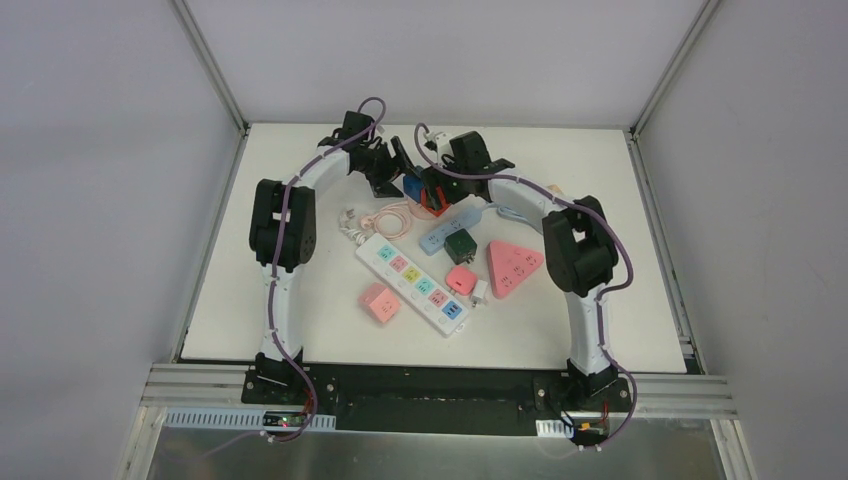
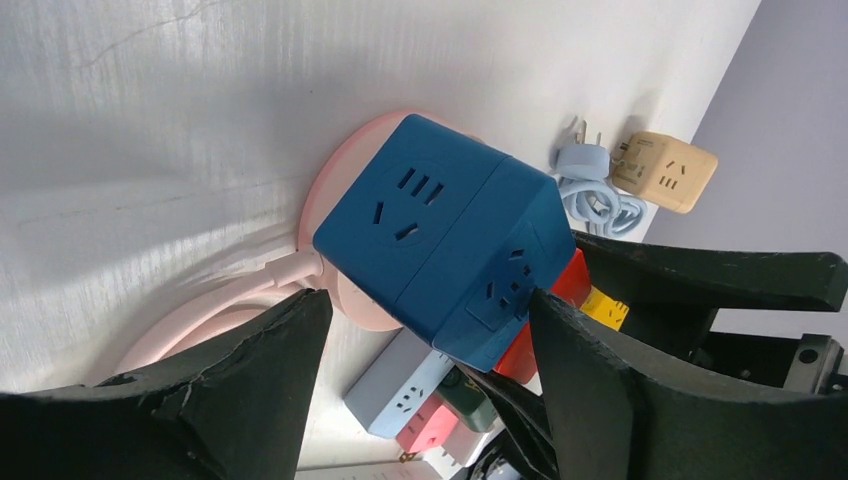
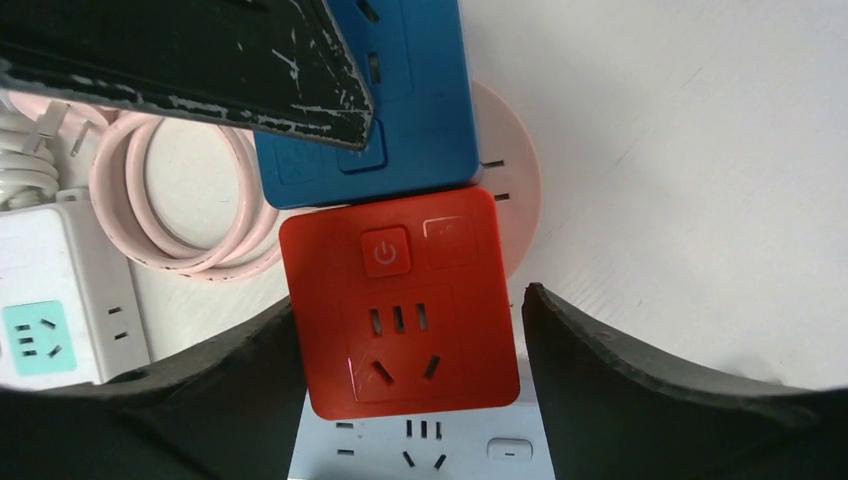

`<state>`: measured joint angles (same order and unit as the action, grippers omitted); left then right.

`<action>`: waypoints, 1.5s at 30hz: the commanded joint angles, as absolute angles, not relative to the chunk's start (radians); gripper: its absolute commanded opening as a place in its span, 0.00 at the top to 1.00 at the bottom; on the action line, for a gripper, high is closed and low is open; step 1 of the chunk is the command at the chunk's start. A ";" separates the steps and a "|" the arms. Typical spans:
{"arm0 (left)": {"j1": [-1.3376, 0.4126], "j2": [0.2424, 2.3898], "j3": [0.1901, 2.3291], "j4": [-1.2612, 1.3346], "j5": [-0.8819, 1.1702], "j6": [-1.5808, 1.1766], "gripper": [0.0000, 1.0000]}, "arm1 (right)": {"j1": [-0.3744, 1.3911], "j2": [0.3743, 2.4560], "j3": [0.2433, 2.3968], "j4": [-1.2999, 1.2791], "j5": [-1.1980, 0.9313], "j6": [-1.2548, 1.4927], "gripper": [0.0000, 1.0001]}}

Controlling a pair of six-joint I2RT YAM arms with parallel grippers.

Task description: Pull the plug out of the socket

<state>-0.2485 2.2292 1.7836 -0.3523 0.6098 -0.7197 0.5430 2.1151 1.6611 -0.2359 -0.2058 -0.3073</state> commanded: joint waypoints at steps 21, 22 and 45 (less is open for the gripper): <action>-0.303 2.274 1.831 -0.576 0.487 -0.779 0.41 | 0.617 2.140 1.705 -0.100 -0.157 -0.124 1.00; -0.304 2.279 1.831 -0.588 0.482 -0.776 0.43 | 0.616 2.137 1.712 -0.102 -0.160 -0.124 1.00; -0.308 2.305 1.764 -0.724 0.442 -0.697 0.62 | 0.682 2.110 1.686 -0.017 -0.015 -0.222 1.00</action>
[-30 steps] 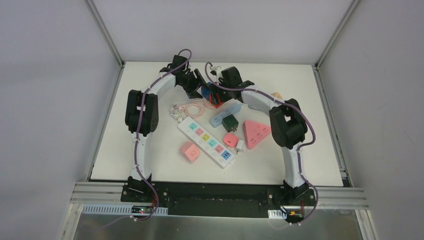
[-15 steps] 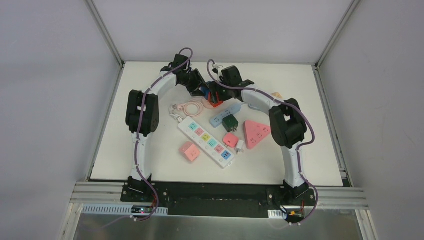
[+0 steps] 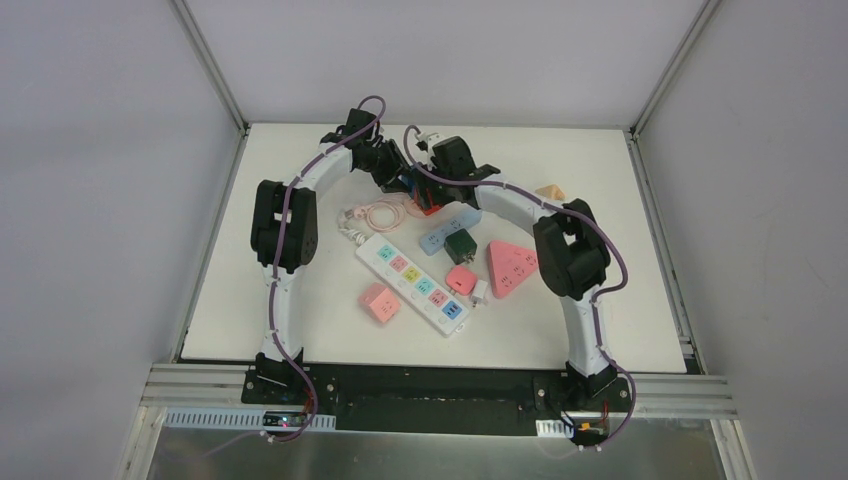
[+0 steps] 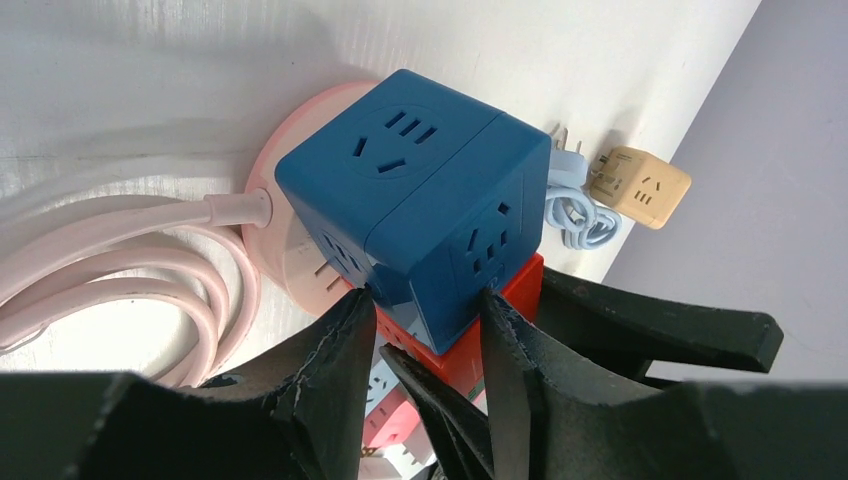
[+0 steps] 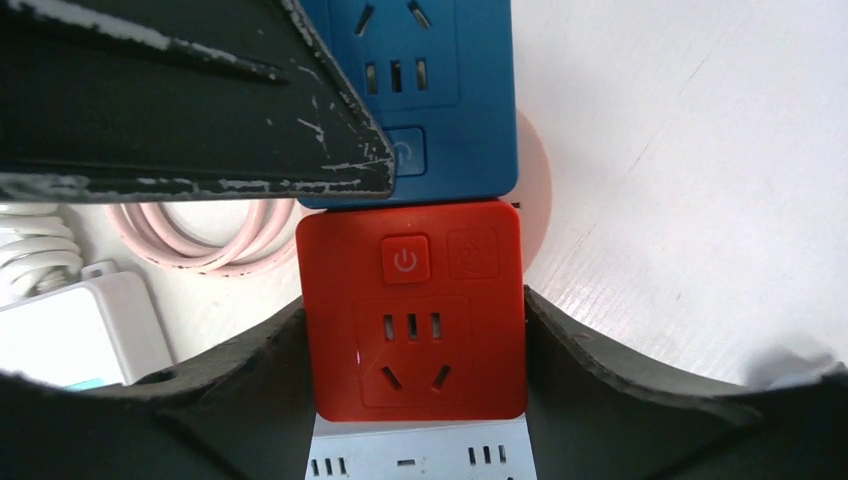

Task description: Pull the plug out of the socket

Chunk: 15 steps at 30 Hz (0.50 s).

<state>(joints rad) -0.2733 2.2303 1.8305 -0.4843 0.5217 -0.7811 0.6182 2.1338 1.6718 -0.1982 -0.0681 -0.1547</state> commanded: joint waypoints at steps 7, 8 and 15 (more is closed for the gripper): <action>-0.311 2.305 1.767 -0.745 0.440 -0.689 0.68 | 0.674 2.078 1.719 -0.032 -0.042 -0.185 1.00; -0.312 2.306 1.767 -0.745 0.441 -0.690 0.68 | 0.666 2.070 1.726 -0.032 -0.071 -0.156 1.00; -0.311 2.307 1.775 -0.747 0.447 -0.687 0.69 | 0.625 2.047 1.728 0.029 -0.199 -0.018 1.00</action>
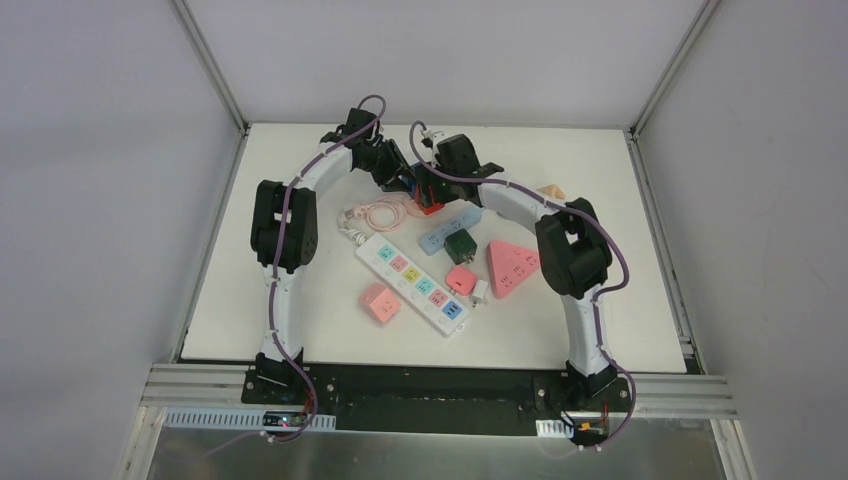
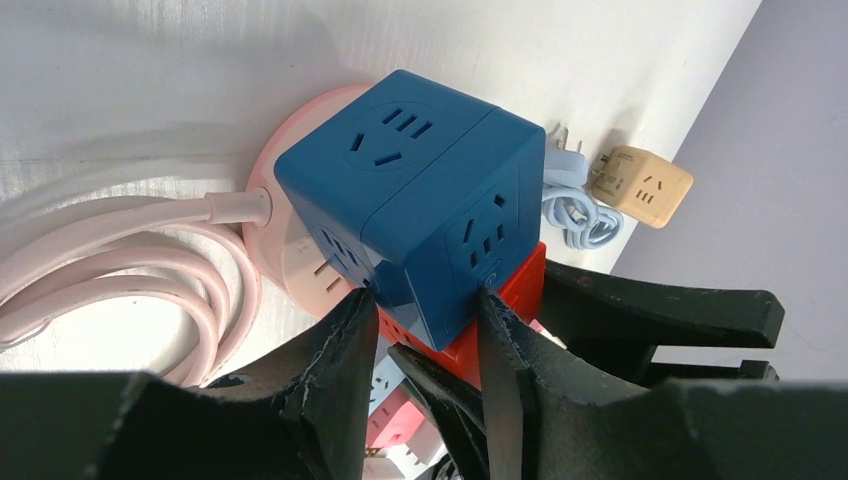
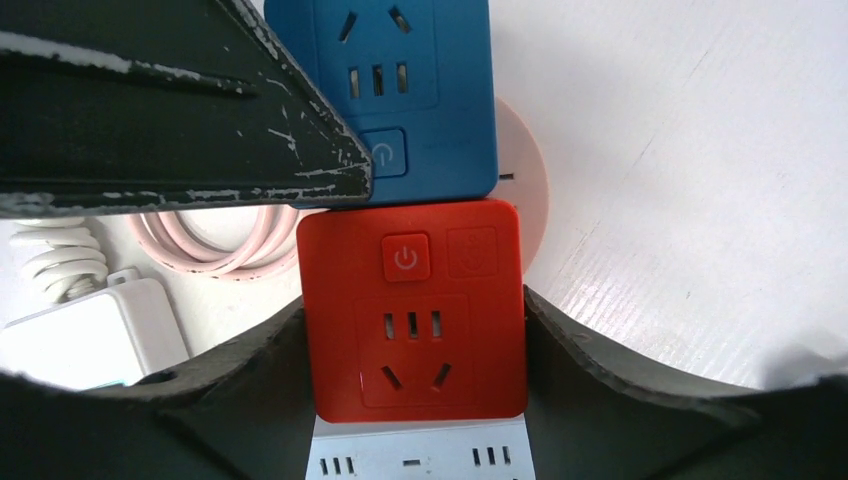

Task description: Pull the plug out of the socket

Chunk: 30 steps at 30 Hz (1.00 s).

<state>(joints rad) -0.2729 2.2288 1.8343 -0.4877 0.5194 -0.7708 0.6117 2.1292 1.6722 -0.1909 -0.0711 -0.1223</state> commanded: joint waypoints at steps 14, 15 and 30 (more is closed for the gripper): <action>-0.311 2.324 1.800 -0.778 0.450 -0.677 0.74 | 0.700 2.047 1.710 0.013 0.066 -0.252 1.00; -0.311 2.325 1.801 -0.781 0.450 -0.677 0.74 | 0.690 2.044 1.721 0.007 0.044 -0.231 1.00; -0.312 2.330 1.820 -0.806 0.434 -0.670 0.75 | 0.647 2.025 1.681 0.062 -0.088 -0.175 1.00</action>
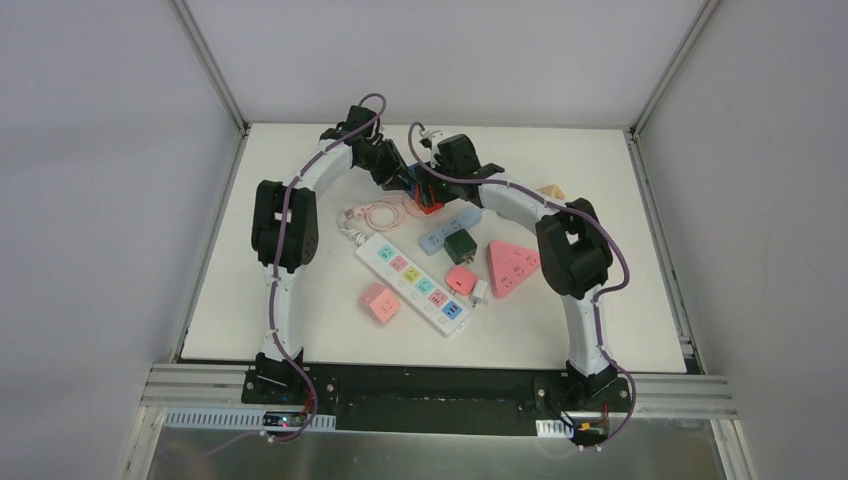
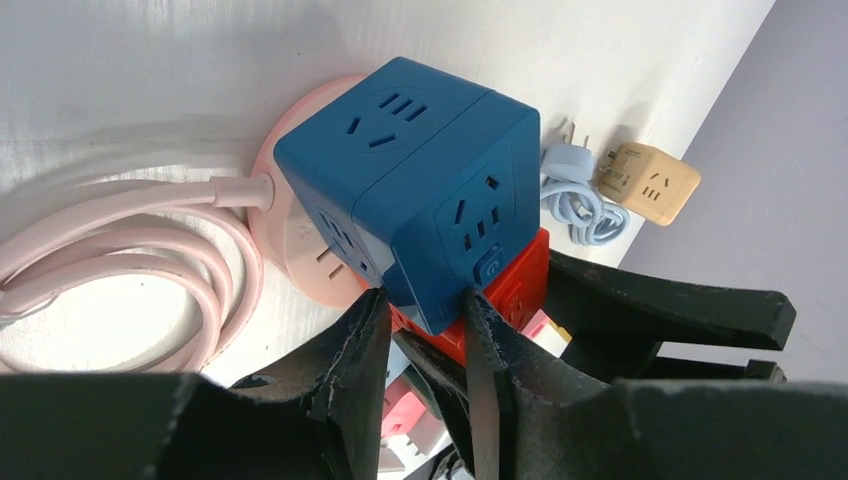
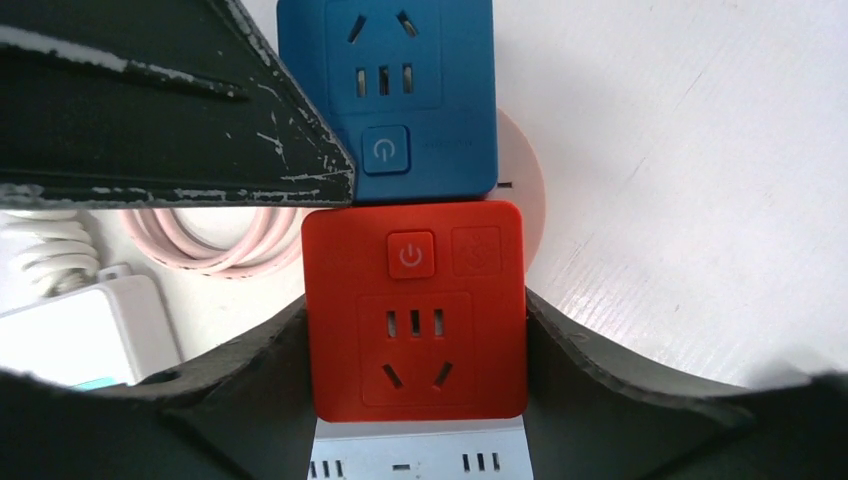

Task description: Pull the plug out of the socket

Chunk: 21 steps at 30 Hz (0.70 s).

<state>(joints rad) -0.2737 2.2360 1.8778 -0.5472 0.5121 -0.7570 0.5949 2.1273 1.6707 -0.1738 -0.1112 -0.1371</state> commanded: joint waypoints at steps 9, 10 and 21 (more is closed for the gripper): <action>-0.313 2.337 1.840 -0.841 0.420 -0.657 0.76 | 0.686 2.012 1.639 0.075 0.094 -0.298 1.00; -0.314 2.335 1.838 -0.843 0.416 -0.657 0.76 | 0.682 2.009 1.642 0.074 0.089 -0.289 1.00; -0.313 2.338 1.845 -0.841 0.414 -0.663 0.76 | 0.616 1.985 1.713 0.058 -0.117 -0.069 1.00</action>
<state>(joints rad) -0.2737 2.2406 1.8988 -0.6060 0.5072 -0.7406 0.6392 2.1067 1.6169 -0.1219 -0.0051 -0.1959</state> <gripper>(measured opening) 0.263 0.633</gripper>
